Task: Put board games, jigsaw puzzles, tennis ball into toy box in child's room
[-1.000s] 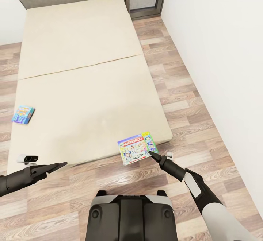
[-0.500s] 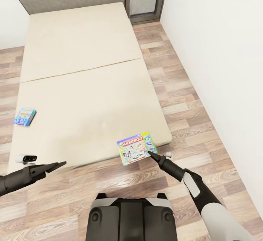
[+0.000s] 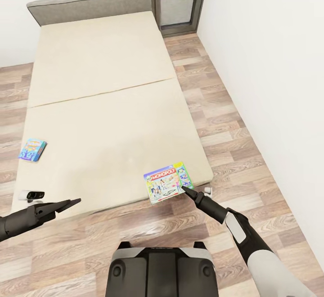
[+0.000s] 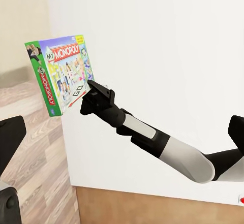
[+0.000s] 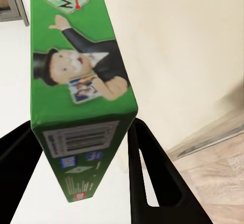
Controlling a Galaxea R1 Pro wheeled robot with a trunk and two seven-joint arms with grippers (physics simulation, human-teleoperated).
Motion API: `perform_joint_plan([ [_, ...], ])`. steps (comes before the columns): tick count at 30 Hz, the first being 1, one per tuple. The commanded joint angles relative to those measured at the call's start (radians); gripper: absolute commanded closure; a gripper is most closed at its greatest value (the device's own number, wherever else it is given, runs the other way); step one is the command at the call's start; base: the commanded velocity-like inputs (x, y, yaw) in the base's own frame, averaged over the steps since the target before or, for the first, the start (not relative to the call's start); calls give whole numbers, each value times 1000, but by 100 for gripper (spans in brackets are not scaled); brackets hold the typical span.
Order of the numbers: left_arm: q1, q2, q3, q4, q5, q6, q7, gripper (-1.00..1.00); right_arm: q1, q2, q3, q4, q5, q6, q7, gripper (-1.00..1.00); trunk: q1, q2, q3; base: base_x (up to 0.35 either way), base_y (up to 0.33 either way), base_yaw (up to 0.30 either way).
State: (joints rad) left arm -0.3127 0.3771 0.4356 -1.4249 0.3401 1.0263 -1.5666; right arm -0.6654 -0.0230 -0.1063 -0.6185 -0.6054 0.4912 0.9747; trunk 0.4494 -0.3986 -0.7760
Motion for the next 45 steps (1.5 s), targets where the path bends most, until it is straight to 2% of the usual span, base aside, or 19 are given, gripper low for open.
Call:
perform_joint_plan([
  [1, 0, 0, 0, 0, -1, 11, -4, -100, 0, 0, -1, 0, -5, 7, 1, 100, 1, -1, 1, 4, 1, 0],
  [11, 0, 0, 0, 0, -1, 11, -4, -100, 0, 1, 2, 0, -4, 2, 1, 100, 1, -1, 17, -108, 0, 0],
  [45, 0, 0, -1, 0, -1, 8, -4, -100, 0, 3, 4, 0, -4, -14, 1, 100, 1, -1, 74, -2, 0, 0],
])
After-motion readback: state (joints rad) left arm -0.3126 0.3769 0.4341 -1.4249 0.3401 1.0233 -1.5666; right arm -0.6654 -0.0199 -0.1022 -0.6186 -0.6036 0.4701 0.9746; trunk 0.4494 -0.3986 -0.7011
